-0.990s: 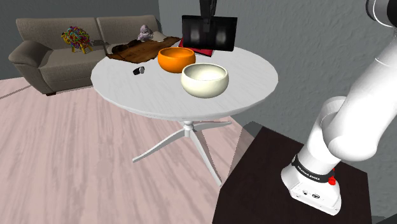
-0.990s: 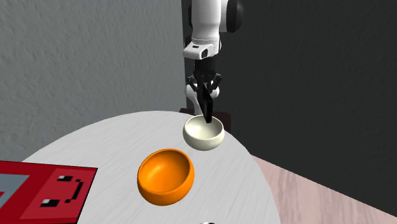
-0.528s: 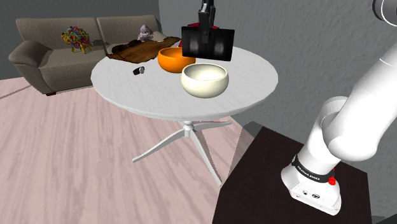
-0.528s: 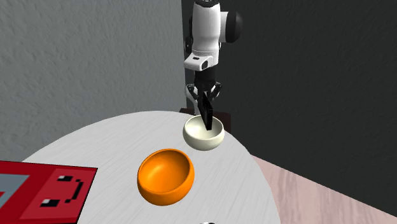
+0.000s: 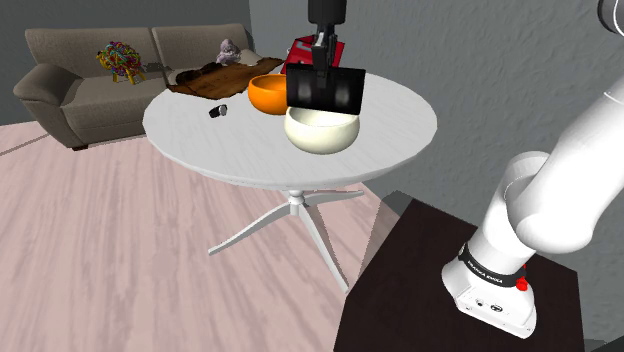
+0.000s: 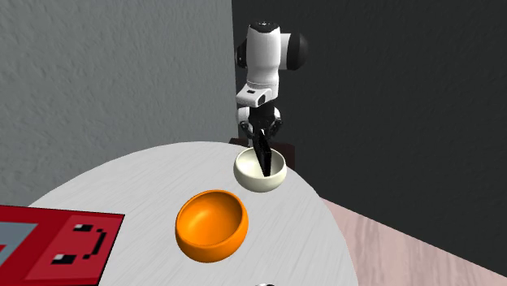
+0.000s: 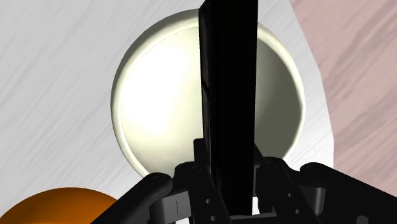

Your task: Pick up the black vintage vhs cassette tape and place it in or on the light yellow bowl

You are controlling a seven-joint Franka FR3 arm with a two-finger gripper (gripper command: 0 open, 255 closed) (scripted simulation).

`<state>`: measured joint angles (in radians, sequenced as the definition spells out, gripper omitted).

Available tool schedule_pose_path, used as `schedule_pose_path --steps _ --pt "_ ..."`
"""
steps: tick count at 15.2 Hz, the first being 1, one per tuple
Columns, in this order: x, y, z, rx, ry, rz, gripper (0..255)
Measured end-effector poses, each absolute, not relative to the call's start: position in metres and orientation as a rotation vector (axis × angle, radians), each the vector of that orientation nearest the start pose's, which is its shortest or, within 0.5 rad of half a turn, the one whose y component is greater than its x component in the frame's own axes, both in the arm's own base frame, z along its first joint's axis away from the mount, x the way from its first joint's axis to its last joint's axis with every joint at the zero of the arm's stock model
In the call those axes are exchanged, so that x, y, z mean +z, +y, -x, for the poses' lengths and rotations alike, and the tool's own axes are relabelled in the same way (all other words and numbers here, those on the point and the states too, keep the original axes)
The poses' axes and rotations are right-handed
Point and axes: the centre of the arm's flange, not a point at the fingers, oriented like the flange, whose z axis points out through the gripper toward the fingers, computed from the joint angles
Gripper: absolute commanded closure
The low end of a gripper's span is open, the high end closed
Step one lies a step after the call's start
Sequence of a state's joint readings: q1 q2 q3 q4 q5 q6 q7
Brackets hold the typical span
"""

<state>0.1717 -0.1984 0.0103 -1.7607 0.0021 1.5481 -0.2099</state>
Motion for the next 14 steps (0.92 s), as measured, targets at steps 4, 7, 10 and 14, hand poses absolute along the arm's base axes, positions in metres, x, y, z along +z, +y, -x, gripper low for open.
schedule_pose_path --steps 4,7,10,14 --pt "0.6351 0.0885 -0.4799 0.015 -0.612 3.081 255" --pt "0.6351 0.0884 -0.4797 0.013 -0.612 3.081 0" --pt "0.6329 0.0881 -0.4802 0.020 -0.611 3.081 0" --pt "0.6390 0.0886 -0.4808 0.020 -0.611 3.081 0"
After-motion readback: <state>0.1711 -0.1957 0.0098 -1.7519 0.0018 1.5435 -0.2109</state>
